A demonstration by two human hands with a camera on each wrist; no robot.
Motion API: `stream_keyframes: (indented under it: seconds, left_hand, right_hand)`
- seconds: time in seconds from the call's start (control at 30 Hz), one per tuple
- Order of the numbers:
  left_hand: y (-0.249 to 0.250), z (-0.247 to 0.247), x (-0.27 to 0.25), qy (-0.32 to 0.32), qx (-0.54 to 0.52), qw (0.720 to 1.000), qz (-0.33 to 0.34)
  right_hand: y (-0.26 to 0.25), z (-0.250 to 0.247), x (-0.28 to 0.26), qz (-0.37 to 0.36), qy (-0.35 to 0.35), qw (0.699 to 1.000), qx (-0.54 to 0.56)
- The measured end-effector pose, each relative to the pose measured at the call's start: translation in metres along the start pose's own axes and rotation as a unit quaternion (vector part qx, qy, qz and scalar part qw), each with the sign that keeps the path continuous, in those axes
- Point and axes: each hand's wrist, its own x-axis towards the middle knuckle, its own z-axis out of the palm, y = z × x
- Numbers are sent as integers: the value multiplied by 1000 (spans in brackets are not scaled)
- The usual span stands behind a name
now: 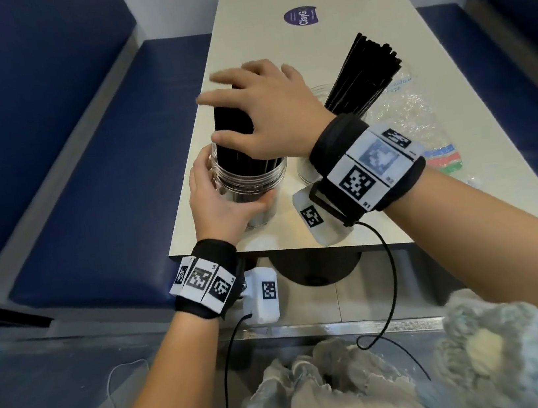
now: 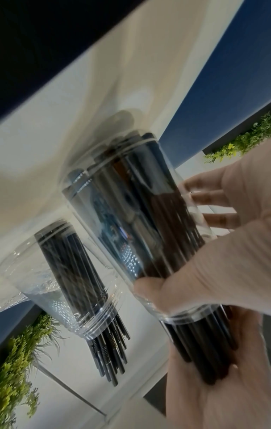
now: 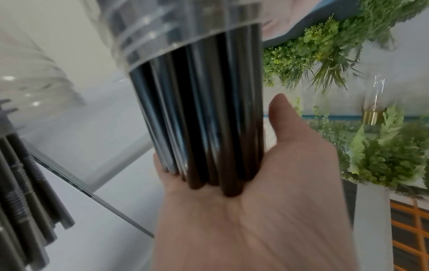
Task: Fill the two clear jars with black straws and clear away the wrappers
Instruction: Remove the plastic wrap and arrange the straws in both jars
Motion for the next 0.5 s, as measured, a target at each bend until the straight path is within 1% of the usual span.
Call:
stream_keyframes:
  seconds: [0.07,0.2,0.3,0.43,0.5]
  left_hand:
    - [2,0,0,-1,5,1000,5]
    - [6,1,3,0,42,999,17]
    - [9,3,3,0,56,998,21]
    - [10,4,4,1,76,997,30]
    - [10,3,3,2,80,996,32]
  right_hand:
    - [1,3,3,23,13,1000,6]
    - [1,4,11,97,60,993,34]
    - [2,3,13,123,84,986,71]
    - [4,0,15,164,139,963,164]
    - [6,-3,15,184,150,951,200]
